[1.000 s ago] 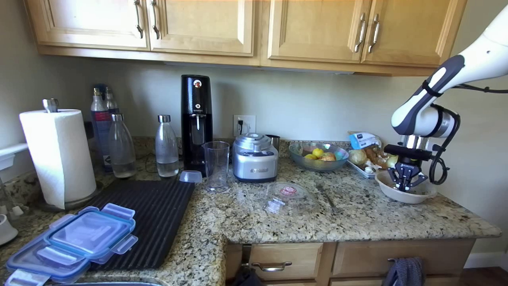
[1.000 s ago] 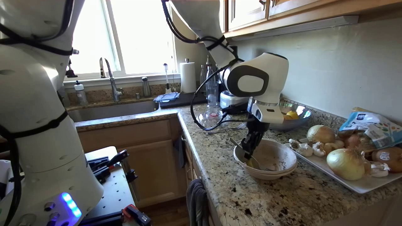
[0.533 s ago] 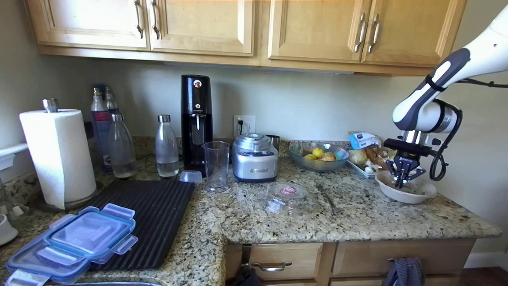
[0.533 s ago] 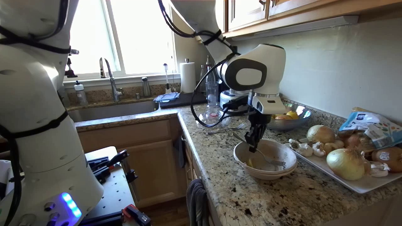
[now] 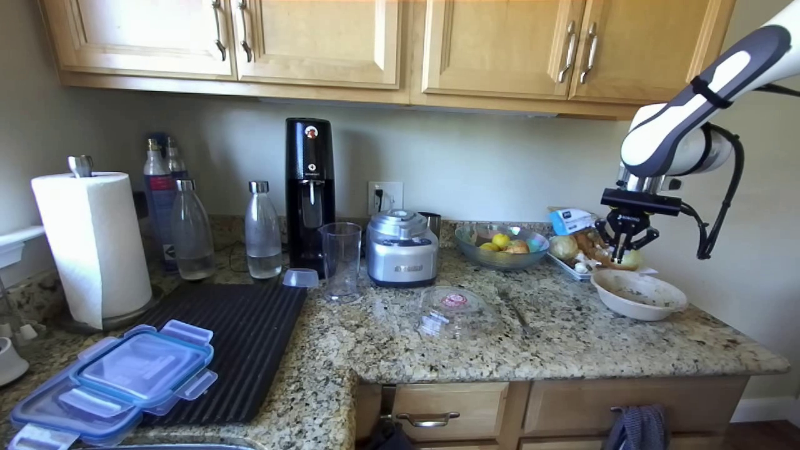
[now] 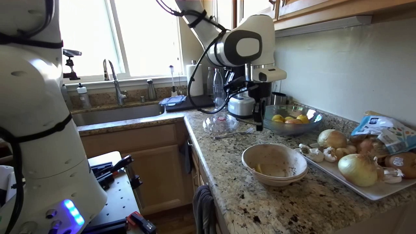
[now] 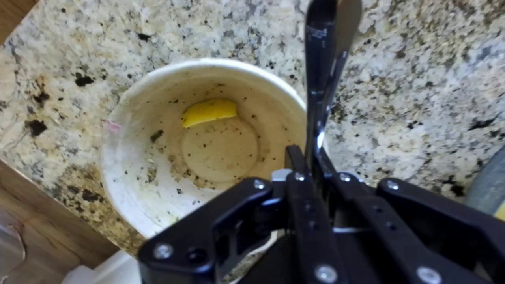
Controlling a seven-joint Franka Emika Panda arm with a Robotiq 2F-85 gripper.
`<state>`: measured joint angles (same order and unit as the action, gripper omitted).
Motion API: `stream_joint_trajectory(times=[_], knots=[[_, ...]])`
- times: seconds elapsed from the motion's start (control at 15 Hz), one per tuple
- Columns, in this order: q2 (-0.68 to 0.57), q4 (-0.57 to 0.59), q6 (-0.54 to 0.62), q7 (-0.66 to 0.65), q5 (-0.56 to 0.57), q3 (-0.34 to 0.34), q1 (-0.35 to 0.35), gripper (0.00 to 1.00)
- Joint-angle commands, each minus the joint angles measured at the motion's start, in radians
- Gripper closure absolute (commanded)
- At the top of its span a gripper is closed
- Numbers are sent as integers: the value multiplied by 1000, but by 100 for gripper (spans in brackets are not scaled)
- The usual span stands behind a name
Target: Take the forks from the bowl and put them on the counter then unstack the bowls
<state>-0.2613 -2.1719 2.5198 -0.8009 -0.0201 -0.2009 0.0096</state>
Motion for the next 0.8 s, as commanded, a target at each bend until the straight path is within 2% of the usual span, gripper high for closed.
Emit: stream_joint_trajectory(times=[0.0,0.33,0.53,0.73], knots=[[99,-44,-9,42,72,45,33,93],[61,-8,6,134,55,148,69,93],[2,12,35,166,71,177,92,93],[-66,35,36,199,98,178,115,93]])
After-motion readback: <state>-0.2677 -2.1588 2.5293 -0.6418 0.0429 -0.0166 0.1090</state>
